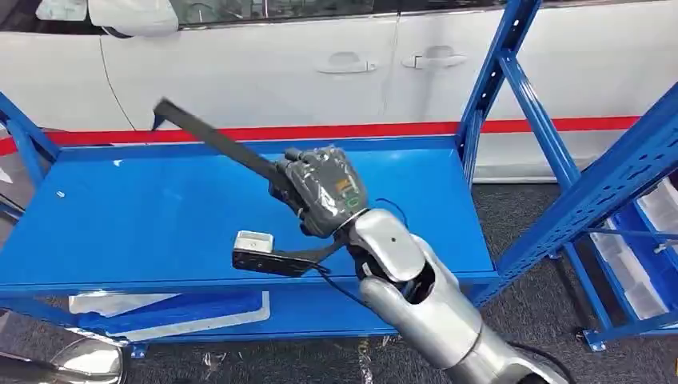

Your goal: Take the parts from the cabinet and place them on the table.

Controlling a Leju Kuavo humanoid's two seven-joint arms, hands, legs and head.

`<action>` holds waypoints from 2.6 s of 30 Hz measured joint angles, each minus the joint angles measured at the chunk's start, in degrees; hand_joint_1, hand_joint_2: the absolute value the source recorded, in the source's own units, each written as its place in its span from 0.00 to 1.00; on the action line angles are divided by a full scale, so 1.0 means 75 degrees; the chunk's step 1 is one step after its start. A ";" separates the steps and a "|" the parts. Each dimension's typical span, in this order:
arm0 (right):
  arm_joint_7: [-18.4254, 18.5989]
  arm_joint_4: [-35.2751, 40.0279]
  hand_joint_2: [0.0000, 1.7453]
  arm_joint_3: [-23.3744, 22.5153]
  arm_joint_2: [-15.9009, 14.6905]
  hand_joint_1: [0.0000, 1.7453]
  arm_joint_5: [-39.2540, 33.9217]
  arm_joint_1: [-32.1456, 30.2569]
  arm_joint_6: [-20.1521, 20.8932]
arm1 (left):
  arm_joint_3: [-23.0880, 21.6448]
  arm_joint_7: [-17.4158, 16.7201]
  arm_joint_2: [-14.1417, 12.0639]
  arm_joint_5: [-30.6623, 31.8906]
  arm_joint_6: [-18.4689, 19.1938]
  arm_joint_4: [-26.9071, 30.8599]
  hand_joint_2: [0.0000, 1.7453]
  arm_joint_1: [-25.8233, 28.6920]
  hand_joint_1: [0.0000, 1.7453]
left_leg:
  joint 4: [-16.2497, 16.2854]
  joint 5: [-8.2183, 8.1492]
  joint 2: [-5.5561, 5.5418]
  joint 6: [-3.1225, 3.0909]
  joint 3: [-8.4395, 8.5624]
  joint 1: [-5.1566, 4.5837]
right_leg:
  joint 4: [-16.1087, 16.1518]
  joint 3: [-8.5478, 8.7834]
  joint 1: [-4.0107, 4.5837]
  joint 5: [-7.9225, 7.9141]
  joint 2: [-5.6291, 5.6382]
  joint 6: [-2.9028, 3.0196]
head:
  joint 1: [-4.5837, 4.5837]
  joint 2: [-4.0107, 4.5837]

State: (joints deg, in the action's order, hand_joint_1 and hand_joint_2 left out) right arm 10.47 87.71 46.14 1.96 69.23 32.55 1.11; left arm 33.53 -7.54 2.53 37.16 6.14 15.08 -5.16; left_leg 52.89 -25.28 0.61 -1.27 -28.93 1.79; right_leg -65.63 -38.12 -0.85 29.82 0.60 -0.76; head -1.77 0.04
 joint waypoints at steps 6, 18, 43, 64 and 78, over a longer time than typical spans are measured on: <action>0.0087 0.2211 1.00 0.0064 -0.0513 0.98 0.0777 -0.0107 -0.0183 | 0.0006 0.0012 -0.0023 0.0102 -0.0108 0.0000 0.00 0.0029 0.00 | 0.0480 -0.0305 0.0007 0.0439 -0.0138 0.0352 | 0.0543 0.0284 -0.0417 -0.0588 -0.0100 -0.0504 | -0.0012 0.0000; 0.0038 0.3847 1.00 0.0283 -0.0856 0.98 0.0926 -0.0133 -0.0166 | 0.0044 0.0070 0.0032 0.0155 -0.0131 -0.0029 0.00 0.0025 0.00 | 0.2777 -0.1570 -0.0019 0.0540 -0.1115 0.0238 | 0.0750 -0.0001 -0.0139 -0.0852 -0.0015 0.0229 | 0.0123 0.0000; 0.0090 0.4521 1.00 0.0577 -0.1223 0.98 0.1083 -0.0007 -0.0163 | 0.0134 0.0277 0.0044 0.0201 0.0026 -0.0035 0.00 -0.0058 0.00 | 0.0761 0.0267 -0.0037 0.0182 -0.1132 -0.0244 | 0.1158 0.1101 0.0117 -0.0274 -0.0133 0.0378 | 0.0012 0.0000; 0.0472 0.4628 1.00 0.0460 -0.1555 0.98 0.0608 -0.0017 0.0038 | 0.0309 0.0242 -0.0111 0.0015 0.0245 -0.0047 0.00 -0.0081 0.00 | 0.0673 -0.0132 -0.0037 -0.0093 -0.0617 -0.0164 | -0.1385 -0.0490 0.0026 0.0400 -0.0090 -0.0023 | -0.0017 0.0000; 0.0553 0.4631 1.00 0.0402 -0.1561 0.98 0.0570 -0.0216 -0.0125 | 0.0373 0.0128 -0.0233 -0.0015 0.0420 -0.0064 0.00 -0.0077 0.00 | 0.2618 -0.1270 -0.0084 0.0358 -0.1529 -0.0146 | 0.1286 0.0687 0.0129 -0.0735 -0.0162 0.0458 | 0.0044 0.0000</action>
State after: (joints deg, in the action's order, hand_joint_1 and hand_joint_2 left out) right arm 14.62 122.44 49.16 -9.75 73.50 30.93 0.18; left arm 36.33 -6.58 0.79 37.05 9.29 14.60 -5.74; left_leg 72.52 -34.80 -0.02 1.42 -40.40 0.70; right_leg -55.99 -32.98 0.12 24.31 -0.62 2.68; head -1.44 0.04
